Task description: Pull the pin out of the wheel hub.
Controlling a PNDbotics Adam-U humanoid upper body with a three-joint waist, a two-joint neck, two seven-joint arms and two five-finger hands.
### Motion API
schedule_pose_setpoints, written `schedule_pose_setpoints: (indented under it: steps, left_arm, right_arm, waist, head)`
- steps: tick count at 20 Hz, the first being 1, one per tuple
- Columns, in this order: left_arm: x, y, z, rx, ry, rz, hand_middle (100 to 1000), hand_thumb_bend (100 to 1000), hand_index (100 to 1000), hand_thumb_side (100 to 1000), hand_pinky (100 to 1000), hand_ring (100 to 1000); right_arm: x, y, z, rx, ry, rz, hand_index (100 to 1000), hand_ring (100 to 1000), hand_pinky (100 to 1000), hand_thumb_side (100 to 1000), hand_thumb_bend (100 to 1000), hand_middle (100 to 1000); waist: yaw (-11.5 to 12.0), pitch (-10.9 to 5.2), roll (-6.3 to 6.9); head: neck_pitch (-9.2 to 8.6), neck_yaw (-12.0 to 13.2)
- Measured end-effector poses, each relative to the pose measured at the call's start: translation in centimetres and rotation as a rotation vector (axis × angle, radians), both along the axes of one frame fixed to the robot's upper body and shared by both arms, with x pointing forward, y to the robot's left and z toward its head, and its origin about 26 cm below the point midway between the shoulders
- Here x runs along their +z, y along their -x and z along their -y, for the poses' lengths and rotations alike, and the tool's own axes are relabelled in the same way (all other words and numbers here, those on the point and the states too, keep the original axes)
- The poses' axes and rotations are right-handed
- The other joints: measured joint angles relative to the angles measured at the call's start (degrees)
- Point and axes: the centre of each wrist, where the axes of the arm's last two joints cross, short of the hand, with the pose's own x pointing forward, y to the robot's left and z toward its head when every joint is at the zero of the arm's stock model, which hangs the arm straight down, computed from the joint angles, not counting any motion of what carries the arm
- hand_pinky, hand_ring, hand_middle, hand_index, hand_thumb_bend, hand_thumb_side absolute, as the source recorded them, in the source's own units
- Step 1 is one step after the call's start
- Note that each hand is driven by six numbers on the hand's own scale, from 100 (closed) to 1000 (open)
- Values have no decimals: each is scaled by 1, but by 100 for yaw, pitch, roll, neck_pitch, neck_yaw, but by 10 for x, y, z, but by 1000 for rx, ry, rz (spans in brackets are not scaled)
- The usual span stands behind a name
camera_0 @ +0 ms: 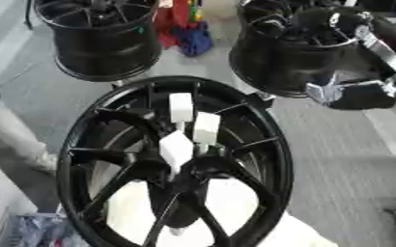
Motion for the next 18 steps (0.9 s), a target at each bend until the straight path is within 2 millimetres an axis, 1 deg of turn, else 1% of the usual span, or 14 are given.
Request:
schedule_pose_setpoints:
  steps: [1,3,4,7,8,15,17,18]
  left_arm:
    - [0,0,0,-1,0,0,720,363,789,345,626,675]
    - [0,0,1,-6,-1,-2,720,363,789,345,626,676]
    - [0,0,1,-9,-2,-3,720,363,789,345,626,676]
    - [0,0,1,-11,-3,-4,720,363,789,345,626,676]
    - [0,0,1,-11,-3,-4,721,362,789,345,626,676]
    - [0,0,1,-14,-4,-6,721,361,789,346,626,677]
    - [0,0,1,-14,-5,-6,721,361,789,346,626,677]
    - [0,0,1,-15,-5,-6,721,362,789,340,627,677]
  right_arm:
    - [2,0,-2,30,36,-11,926,789,819,275,368,843]
    - [4,0,-8,86,96,-42,932,804,823,278,380,858]
    - [4,0,-11,112,118,-60,936,816,825,279,379,867]
    - [3,0,-25,178,161,-123,936,816,825,279,379,867]
    - [3,0,-29,192,170,-145,945,843,831,293,383,892]
    - [2,0,-51,249,232,-270,944,856,837,303,380,891]
    - [4,0,-55,258,246,-297,944,856,837,303,380,891]
    - [4,-1,-56,261,254,-309,939,848,832,309,350,870]
  waist:
    - [10,5,8]
    - [31,7,22]
    - [31,7,19]
    - [31,5,-9]
    - [27,3,-10]
    - [63,-15,-18]
    - [61,-18,-19]
    - [62,-18,-19]
  head:
    - [0,-3]
    - [0,-17]
    - [0,-22]
    - [0,-26]
    - [0,-24]
    - [0,-43]
    - [0,-43]
    - [0,-44]
